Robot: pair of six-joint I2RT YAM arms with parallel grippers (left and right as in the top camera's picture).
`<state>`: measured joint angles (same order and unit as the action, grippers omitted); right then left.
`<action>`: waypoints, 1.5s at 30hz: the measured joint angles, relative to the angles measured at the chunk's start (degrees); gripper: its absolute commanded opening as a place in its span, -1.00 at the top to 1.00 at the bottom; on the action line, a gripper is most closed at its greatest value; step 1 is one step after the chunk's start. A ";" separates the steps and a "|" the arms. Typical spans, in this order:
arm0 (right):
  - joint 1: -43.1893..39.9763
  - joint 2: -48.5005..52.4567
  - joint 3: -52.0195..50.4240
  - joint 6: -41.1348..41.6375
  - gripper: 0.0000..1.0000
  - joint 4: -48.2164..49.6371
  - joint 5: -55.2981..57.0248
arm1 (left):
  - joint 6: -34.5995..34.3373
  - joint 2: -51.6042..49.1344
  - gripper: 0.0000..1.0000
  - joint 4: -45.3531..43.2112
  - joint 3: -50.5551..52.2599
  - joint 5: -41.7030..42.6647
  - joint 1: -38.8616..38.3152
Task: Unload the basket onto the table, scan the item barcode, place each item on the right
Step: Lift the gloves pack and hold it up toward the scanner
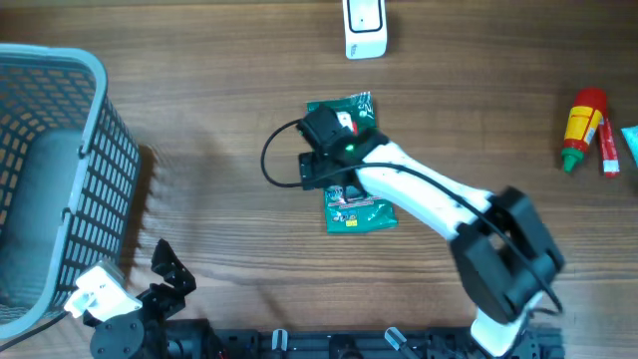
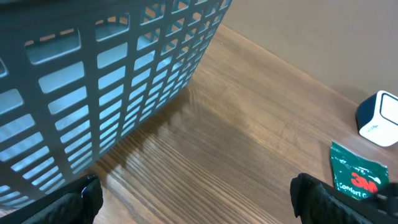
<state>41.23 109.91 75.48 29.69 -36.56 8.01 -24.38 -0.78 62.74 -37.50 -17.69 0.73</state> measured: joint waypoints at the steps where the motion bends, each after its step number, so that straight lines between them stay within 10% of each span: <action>1: -0.02 1.84 0.00 -0.83 -0.99 1.20 0.02 | 0.00 0.00 -1.00 0.00 0.00 -0.02 0.00; 10: 0.09 6.91 0.22 -4.02 -0.80 3.19 3.80 | 0.00 0.00 -1.00 0.02 0.00 0.00 0.00; 16: 0.09 7.80 2.84 -5.60 -0.07 -6.54 0.72 | 0.00 0.00 -1.00 0.00 0.00 0.00 0.00; 19: 0.09 9.49 4.68 -6.78 0.90 -9.60 -1.70 | 0.00 0.00 -1.00 0.02 0.00 -0.02 0.00; 24: -1.53 9.84 6.10 -12.31 0.91 -12.59 -6.80 | 0.00 0.00 -1.00 0.02 0.00 0.00 0.00; 34: -13.46 -3.45 2.54 -42.84 0.91 -25.14 -64.13 | 0.00 0.00 -1.00 0.02 0.00 0.00 0.00; 45: -14.16 -7.45 2.62 -67.71 0.91 -26.53 -95.41 | 0.00 0.00 -1.00 0.02 0.00 0.00 0.00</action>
<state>27.07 102.45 78.11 -38.02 -63.09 -87.39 -24.38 -0.78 62.76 -37.50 -17.69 0.73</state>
